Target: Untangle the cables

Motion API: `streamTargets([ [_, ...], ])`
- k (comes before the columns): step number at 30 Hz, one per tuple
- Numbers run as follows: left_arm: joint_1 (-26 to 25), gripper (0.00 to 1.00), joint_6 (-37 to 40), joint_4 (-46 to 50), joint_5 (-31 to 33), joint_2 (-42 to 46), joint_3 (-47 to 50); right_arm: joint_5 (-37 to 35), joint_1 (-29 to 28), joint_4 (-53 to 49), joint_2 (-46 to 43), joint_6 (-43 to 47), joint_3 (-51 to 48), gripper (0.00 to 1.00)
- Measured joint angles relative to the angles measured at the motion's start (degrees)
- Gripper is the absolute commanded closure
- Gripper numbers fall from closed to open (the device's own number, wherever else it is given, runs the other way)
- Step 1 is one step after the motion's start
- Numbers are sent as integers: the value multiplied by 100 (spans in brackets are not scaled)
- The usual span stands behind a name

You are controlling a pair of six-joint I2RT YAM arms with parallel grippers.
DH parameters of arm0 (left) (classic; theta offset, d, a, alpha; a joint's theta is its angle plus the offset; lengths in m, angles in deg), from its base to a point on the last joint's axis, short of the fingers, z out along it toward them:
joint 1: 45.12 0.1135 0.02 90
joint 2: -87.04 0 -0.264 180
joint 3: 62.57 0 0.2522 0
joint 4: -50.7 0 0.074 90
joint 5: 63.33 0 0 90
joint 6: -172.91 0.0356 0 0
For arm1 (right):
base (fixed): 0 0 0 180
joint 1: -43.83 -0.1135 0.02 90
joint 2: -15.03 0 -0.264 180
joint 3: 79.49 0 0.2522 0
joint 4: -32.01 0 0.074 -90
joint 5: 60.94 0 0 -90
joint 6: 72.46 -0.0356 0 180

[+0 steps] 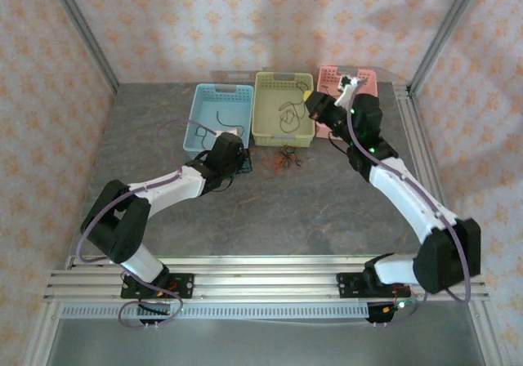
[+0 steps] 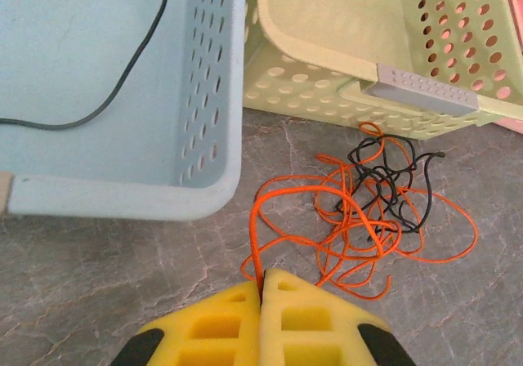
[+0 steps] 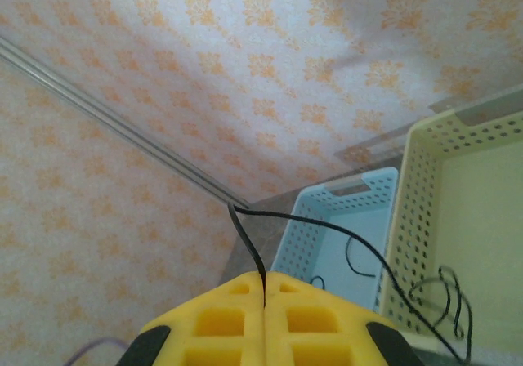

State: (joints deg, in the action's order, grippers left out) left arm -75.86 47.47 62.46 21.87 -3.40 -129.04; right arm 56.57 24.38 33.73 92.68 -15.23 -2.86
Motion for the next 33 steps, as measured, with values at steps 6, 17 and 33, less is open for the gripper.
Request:
streamTargets([
  [6,7,100,-59,-92,81,46,28,229,-61,804,1386,-407,789,100],
  [17,7,100,-59,-164,81,44,31,796,-584,2229,4365,-1714,3003,100],
  [33,7,100,-59,-173,76,44,31,706,-1161,-33,5744,-479,4682,63],
])
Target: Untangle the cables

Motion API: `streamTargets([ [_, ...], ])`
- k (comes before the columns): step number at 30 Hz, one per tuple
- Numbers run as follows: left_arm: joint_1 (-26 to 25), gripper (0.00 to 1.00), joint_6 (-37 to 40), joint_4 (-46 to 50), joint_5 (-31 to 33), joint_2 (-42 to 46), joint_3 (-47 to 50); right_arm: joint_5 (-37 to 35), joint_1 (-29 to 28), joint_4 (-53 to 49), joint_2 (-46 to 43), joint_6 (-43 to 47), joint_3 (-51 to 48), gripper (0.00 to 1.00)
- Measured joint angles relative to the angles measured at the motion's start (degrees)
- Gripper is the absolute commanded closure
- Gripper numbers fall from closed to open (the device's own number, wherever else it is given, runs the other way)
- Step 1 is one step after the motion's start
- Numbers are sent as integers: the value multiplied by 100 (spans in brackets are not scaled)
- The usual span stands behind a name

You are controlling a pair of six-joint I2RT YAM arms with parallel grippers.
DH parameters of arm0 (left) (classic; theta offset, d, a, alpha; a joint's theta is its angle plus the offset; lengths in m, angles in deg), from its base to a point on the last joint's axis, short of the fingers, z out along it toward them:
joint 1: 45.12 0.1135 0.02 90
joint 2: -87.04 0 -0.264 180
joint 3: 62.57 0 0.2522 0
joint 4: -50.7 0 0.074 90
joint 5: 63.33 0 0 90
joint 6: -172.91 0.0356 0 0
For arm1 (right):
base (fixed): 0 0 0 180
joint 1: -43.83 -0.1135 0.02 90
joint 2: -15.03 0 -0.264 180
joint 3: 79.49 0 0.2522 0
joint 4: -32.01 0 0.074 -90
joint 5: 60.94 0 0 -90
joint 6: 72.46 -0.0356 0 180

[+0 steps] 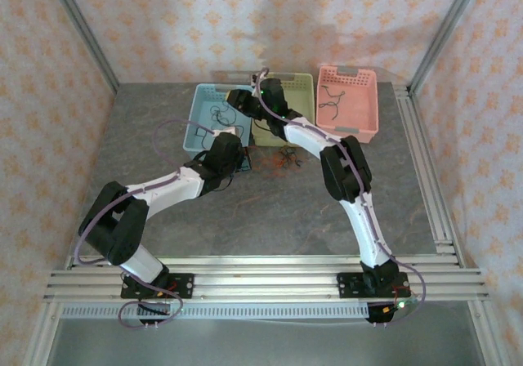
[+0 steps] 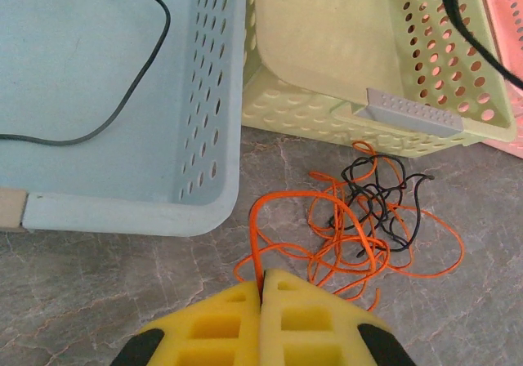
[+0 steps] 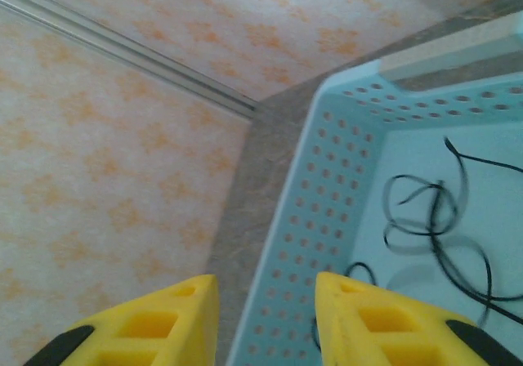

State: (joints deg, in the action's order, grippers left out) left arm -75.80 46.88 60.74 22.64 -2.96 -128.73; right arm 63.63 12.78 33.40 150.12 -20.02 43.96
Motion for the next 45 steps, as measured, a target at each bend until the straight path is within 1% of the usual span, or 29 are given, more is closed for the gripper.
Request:
streamTargets([
  [2,0,100,2,0,0,0,0,-66,52,-118,-343,188,-474,63],
  [5,0,100,2,2,0,-2,0,-129,229,-28,-1115,339,-1473,64],
  [10,0,100,0,2,-11,-4,0,-260,776,240,-2970,669,-3418,64],
  [13,0,100,2,2,-17,-7,0,-494,1073,323,-4181,1040,-4426,64],
  [15,0,100,2,2,-17,-11,-2,-658,1108,321,-4841,1333,-4953,65],
  [18,0,100,2,2,-17,-31,-4,-780,1049,372,-5405,1646,-5652,64],
  [21,0,100,2,4,-17,-44,-4,-855,1003,411,-5469,1818,-6238,65],
  [24,0,100,2,4,-20,-61,-15,-997,931,372,-5154,1860,-6531,66],
  [27,0,100,2,4,-20,-94,-22,-1075,737,374,-4708,1891,-6485,66],
  [31,0,100,2,7,-22,-118,-28,-1357,306,402,-4210,1919,-6314,66],
  [33,0,100,2,7,-39,-129,-39,-1484,188,483,-4004,1895,-6271,66],
  [37,0,100,2,9,-44,-129,-48,-1751,149,595,-3786,1808,-6271,65],
  [45,0,100,2,35,-103,-179,-125,-2083,151,675,-3773,1814,-6271,65],
])
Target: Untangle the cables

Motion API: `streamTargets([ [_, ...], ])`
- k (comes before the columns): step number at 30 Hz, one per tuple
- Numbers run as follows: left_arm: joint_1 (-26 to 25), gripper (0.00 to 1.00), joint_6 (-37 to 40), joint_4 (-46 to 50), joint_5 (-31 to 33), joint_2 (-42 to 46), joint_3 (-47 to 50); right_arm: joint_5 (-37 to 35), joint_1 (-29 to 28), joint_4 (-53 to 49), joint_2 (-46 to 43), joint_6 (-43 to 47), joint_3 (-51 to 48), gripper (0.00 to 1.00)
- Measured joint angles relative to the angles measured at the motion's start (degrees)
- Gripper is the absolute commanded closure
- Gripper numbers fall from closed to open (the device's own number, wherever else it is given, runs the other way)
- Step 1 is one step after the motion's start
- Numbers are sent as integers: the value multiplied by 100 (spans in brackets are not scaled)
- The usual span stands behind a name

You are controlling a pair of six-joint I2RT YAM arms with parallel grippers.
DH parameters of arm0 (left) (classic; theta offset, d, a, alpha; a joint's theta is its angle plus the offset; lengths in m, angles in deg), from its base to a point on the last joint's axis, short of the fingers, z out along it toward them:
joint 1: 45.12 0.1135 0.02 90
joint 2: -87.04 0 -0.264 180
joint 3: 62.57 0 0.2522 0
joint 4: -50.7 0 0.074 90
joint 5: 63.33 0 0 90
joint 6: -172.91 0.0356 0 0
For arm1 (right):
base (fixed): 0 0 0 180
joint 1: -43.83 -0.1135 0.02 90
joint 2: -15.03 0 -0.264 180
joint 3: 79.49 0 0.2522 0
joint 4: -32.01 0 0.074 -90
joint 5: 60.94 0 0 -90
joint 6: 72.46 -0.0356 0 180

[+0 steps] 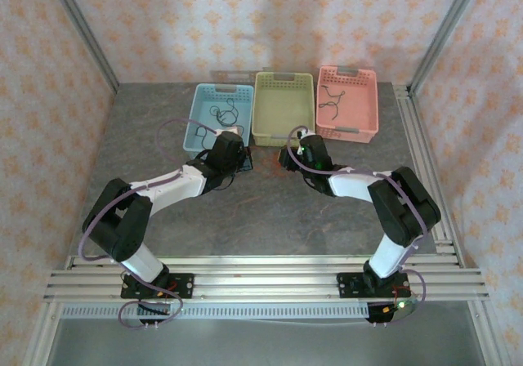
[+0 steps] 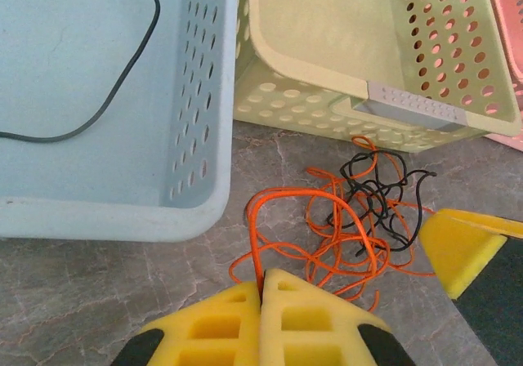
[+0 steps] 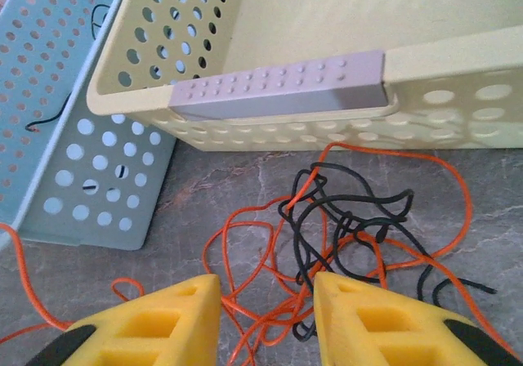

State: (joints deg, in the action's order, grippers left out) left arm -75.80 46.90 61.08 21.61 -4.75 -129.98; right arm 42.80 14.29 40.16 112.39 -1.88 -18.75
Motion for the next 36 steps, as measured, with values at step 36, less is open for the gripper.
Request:
streamTargets([
  [36,0,100,0,31,-44,-129,-109,-461,0,-721,627,321,713,100],
])
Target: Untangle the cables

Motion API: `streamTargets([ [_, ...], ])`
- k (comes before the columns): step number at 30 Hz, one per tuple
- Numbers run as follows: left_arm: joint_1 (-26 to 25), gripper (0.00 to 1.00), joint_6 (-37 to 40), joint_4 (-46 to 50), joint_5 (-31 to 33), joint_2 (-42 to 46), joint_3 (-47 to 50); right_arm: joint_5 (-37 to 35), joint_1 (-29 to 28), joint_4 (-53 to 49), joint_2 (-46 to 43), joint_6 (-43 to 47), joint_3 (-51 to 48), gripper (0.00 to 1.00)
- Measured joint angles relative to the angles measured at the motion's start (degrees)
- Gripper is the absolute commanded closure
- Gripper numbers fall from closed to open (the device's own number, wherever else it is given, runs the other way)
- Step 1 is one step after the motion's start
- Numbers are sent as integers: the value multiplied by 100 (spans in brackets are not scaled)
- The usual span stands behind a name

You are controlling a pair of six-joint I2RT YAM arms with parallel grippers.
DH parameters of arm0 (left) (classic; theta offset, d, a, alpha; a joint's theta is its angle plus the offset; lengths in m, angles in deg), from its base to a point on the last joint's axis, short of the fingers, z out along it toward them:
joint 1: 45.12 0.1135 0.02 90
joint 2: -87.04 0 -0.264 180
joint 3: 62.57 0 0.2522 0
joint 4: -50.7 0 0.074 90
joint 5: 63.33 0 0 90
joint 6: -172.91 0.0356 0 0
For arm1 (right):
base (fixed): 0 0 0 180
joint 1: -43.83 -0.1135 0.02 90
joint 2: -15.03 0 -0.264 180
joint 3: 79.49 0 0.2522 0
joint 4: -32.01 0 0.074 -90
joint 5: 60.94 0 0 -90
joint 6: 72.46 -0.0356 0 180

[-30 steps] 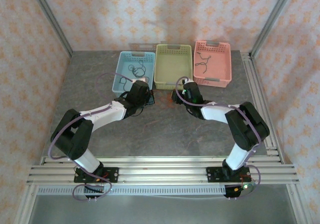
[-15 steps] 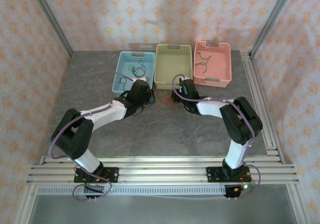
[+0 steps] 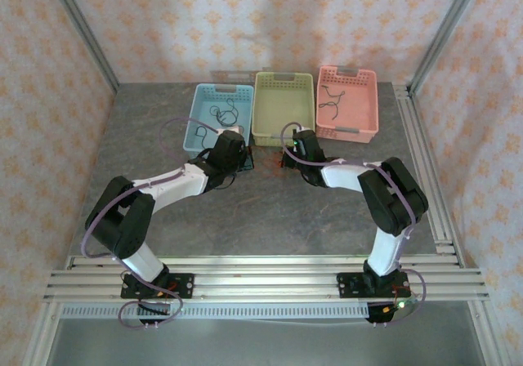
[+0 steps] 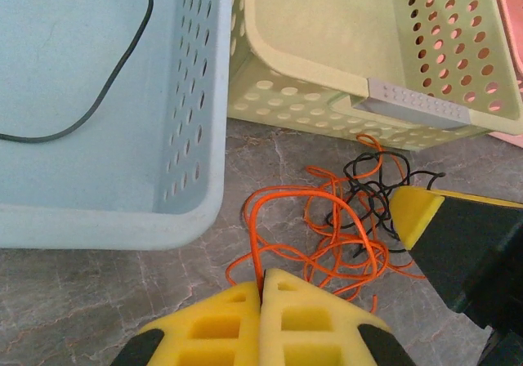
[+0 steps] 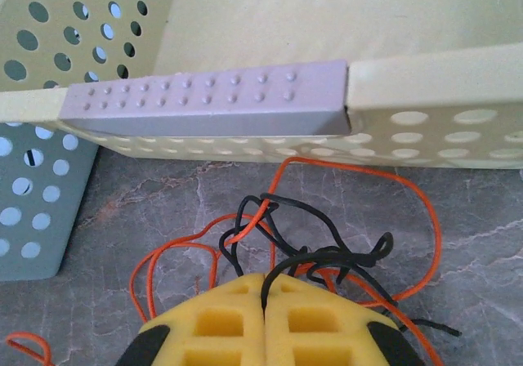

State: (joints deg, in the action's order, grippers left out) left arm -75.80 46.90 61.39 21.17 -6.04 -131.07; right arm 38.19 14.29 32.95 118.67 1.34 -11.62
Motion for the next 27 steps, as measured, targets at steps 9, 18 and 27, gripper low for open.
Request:
streamTargets([
  [9,0,100,0,24,-2,-22,-74,-4,0,-278,-748,271,-232,100],
  [18,0,100,0,68,0,-81,-96,-44,11,175,-1639,492,-1276,100],
  [27,0,100,0,109,0,-85,-111,-422,83,688,-1987,470,-1891,100],
])
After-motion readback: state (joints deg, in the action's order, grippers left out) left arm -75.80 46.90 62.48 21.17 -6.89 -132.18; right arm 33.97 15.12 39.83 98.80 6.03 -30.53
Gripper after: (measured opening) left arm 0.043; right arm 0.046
